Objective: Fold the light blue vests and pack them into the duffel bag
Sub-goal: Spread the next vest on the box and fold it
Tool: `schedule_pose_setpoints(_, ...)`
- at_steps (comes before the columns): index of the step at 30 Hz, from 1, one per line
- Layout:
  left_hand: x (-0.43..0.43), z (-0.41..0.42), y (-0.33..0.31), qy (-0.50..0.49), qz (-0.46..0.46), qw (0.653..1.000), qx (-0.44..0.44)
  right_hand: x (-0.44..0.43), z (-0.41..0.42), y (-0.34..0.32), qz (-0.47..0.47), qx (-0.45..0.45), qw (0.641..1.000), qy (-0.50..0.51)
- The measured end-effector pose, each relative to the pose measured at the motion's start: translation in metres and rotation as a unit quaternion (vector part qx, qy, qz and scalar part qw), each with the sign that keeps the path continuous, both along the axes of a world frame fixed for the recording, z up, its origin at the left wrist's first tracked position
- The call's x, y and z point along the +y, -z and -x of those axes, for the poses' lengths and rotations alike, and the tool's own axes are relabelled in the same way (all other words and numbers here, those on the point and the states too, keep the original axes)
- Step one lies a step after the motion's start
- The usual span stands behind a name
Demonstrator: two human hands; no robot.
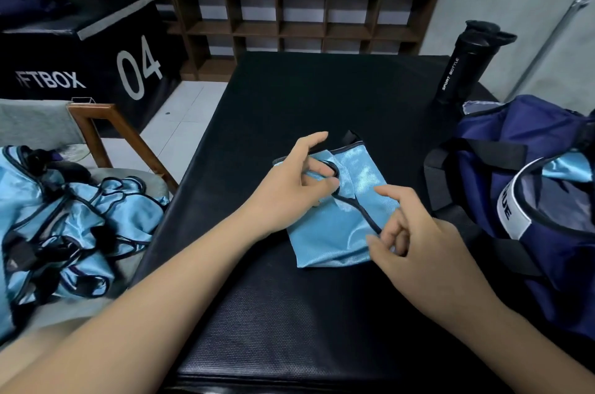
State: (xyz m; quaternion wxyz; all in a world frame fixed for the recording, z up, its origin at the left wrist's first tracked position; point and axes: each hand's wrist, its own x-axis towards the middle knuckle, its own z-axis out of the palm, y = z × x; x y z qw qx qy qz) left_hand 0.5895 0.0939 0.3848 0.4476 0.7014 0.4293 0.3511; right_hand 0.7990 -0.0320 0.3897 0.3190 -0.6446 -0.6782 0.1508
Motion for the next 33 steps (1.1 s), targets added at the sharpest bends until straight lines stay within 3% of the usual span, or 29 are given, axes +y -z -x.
schedule_pose_setpoints(4, -0.019, 0.006, -0.003, 0.05, -0.075, 0.99, 0.106, 0.003, -0.013, 0.008, -0.1, -0.106, 0.989, -0.03)
schedule_pose_setpoints(10, -0.056, 0.023, 0.007, 0.069, -0.251, 0.943, 0.208, 0.011, -0.023, 0.023, -0.102, -0.147, 0.965, -0.191)
schedule_pose_setpoints(16, -0.075, 0.031, 0.017, 0.099, -0.299, 0.906, 0.283, 0.015, -0.023, 0.034, -0.085, -0.169, 0.961, -0.203)
schedule_pose_setpoints(25, -0.077, 0.033, 0.018, 0.071, -0.359, 0.873, 0.323, 0.017, -0.019, 0.034, -0.075, -0.156, 0.967, -0.188)
schedule_pose_setpoints(33, -0.081, 0.048, 0.0, 0.042, -0.16, 0.974, 0.155, 0.016, -0.025, 0.024, -0.07, 0.022, 0.992, -0.105)
